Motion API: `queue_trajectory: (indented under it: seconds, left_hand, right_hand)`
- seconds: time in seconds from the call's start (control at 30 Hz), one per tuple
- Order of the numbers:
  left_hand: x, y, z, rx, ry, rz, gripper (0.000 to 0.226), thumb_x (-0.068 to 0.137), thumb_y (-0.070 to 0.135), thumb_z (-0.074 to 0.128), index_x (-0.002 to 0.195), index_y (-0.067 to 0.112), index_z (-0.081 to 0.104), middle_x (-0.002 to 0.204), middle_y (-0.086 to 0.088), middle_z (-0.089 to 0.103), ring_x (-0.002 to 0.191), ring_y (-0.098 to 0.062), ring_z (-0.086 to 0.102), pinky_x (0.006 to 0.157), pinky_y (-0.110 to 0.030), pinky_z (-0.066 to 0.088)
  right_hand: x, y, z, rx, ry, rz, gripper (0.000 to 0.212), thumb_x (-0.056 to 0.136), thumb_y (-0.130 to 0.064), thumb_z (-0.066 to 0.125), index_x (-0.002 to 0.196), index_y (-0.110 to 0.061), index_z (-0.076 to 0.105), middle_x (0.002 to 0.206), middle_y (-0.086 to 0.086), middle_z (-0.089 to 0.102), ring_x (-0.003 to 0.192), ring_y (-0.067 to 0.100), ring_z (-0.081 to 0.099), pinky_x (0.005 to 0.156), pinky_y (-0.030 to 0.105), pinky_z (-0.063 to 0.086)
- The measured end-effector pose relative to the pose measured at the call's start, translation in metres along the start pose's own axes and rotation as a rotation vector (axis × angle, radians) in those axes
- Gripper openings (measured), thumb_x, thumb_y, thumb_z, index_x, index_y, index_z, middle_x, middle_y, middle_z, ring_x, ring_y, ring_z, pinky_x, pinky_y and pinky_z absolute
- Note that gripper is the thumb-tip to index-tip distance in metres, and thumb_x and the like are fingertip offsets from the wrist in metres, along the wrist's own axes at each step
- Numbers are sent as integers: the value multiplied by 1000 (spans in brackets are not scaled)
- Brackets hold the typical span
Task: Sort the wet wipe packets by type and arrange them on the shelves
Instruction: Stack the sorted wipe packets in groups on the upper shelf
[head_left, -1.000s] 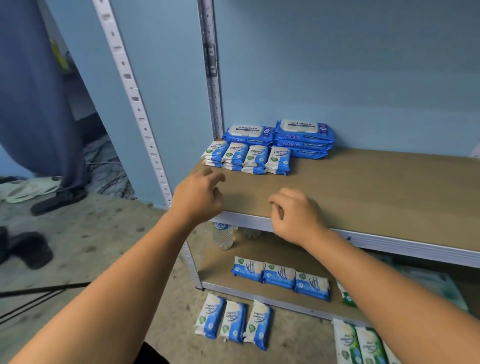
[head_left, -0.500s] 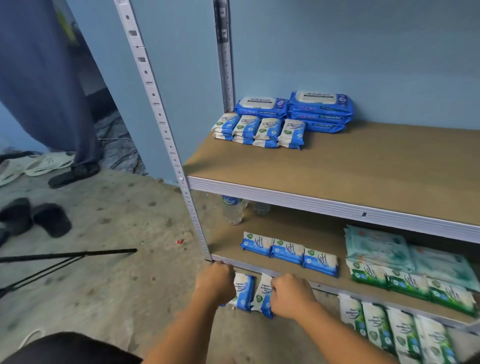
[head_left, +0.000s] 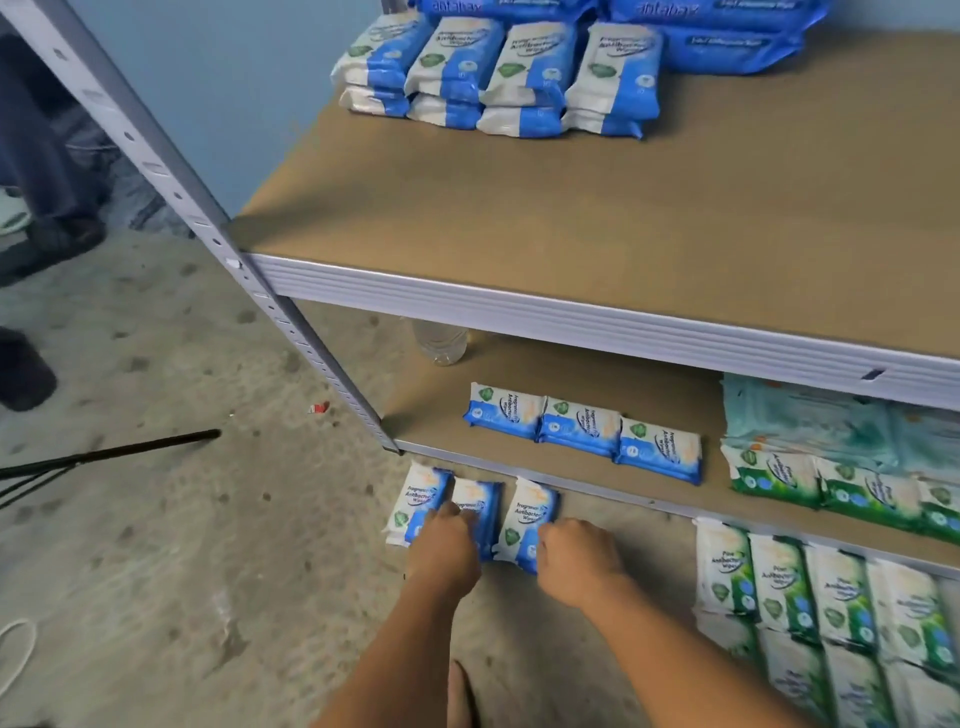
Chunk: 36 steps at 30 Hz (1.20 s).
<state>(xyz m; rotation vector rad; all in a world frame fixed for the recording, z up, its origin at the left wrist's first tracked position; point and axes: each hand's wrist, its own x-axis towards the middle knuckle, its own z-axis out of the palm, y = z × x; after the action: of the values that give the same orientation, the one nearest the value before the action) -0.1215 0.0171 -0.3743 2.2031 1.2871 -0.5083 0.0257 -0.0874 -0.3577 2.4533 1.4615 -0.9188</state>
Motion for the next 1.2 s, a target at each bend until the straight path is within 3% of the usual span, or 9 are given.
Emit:
queue_trajectory:
  seconds: [0.17,0.3,0.43,0.6,0.73,0.83,0.97,1.1,1.2]
  left_hand:
    - [22,9,19,-295,130,-146,52,94,5,47,145,14,43,142,-9,48,126,-28,51,94,-37,46]
    - [39,15,30,-417,211,-248,50,87,0,47,135,13,48,126,-10,60,111,-31,58,86,-42,52]
    - [43,16,41,-434,261,-301,76,80,-4,55,150,16,36,139,-9,52,124,-31,51,90,-44,51]
    - [49,18,51,-465,208,-389,73,78,-3,52,147,16,36,126,-10,61,115,-31,60,88,-45,54]
    - [52,20,54,-491,200,-432,75,79,-1,53,150,18,32,128,-9,59,115,-30,59,86,-42,54]
    - [53,23,56,-534,174,-457,77,78,3,57,149,16,31,128,-12,54,117,-31,55,89,-44,52]
    - [55,26,56,-572,76,-538,57,79,10,63,133,6,45,129,-18,47,121,-35,48,99,-41,46]
    - [50,28,58,-638,5,-535,41,80,10,61,120,7,53,120,-17,53,110,-33,57,97,-41,51]
    - [37,31,54,-745,14,-482,35,78,6,65,110,12,51,110,-10,61,101,-29,62,90,-45,56]
  right_hand:
    - [24,-8,28,509,32,273,25,96,-47,55,92,-23,49,107,5,66,92,27,62,71,32,47]
    - [46,-10,34,752,42,512,32,96,-43,58,112,-18,47,115,5,65,99,29,62,71,30,39]
    - [61,-9,43,880,-4,629,43,93,-41,65,123,-13,52,121,8,65,108,30,63,75,29,40]
    - [74,-4,55,945,3,664,38,85,-42,74,106,-13,63,103,7,71,85,25,69,72,33,56]
    - [81,-4,60,915,20,646,39,80,-44,76,101,-15,61,99,5,70,84,25,69,74,37,59]
    - [80,-10,59,908,77,615,38,80,-41,75,100,-19,52,102,2,65,87,25,66,75,37,58]
    - [65,-11,54,901,73,597,29,92,-30,67,107,-20,44,99,-1,62,71,17,59,47,22,38]
    - [47,4,56,849,70,551,28,93,-28,64,107,-23,40,97,-1,62,68,17,62,45,23,42]
    - [27,17,53,859,71,541,31,93,-26,65,111,-27,40,103,1,63,75,21,65,46,25,50]
